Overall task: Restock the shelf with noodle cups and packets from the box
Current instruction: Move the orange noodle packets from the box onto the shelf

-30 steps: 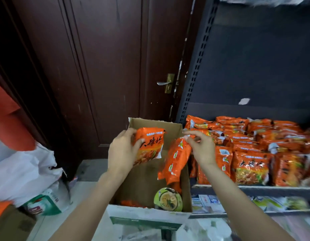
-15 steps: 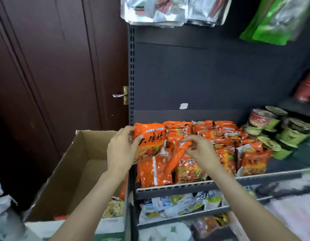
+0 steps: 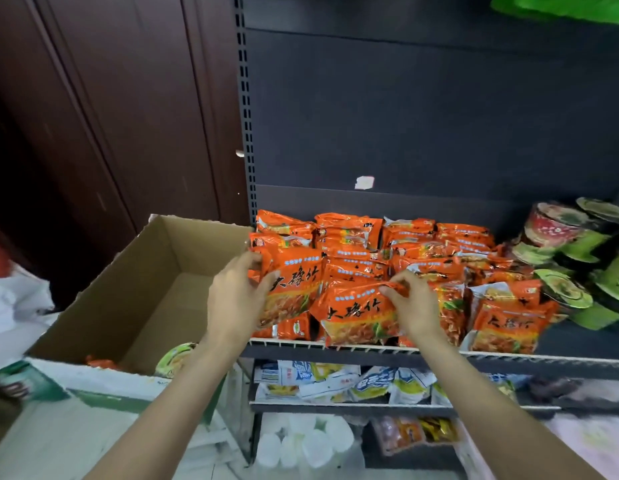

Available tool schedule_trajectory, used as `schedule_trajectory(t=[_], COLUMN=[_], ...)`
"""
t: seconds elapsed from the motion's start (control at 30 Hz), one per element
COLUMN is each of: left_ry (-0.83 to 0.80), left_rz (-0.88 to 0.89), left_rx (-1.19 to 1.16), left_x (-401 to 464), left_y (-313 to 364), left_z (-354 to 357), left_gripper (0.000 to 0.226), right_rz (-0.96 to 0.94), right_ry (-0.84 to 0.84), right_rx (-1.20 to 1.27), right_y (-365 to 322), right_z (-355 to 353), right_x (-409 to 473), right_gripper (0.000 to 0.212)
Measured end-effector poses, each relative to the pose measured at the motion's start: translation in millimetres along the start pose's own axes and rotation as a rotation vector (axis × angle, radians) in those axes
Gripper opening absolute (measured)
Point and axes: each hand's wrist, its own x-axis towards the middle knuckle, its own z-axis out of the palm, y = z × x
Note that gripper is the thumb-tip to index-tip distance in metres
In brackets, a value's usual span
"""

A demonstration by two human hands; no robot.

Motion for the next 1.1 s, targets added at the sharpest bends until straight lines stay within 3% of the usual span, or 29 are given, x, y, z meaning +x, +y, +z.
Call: schedule_trajectory(t=[0.23,0.4,0.5,0.63,0.77,1.1], left_ry=[0.016,0.018,0.015,0.027,0.041,0.069], left_rz=[-0.023,-0.041,-0.046,-0.047,-0.07,-0.082], left_rx=[0.042,0.057,0.079,0.093,0.072,0.038], left_x=[-4,-8,-11,-12,-11,-10], left_y=[-4,-8,-5,-6,-12,-13], left_z=[10,14,17,18,18,20], left_gripper=[0.029,0.03,0.029,0.028,0.029,0.03], right_rz=[0.193,0.152,0.086,-0.046,-0.191,-0.277], right_ry=[0.125,0.106,0.003,-0.213,-0.088,-0.196], right_rx=[0.09,0.111,0.005,-0.282,-0.741,-0.956], right_y=[28,35,33,26,27,31], right_z=[27,41,47,44,42,50], right_x=[8,10,11,7,-1,15], right_gripper=[0.016,0.015,0.011,0.053,0.055,0.056])
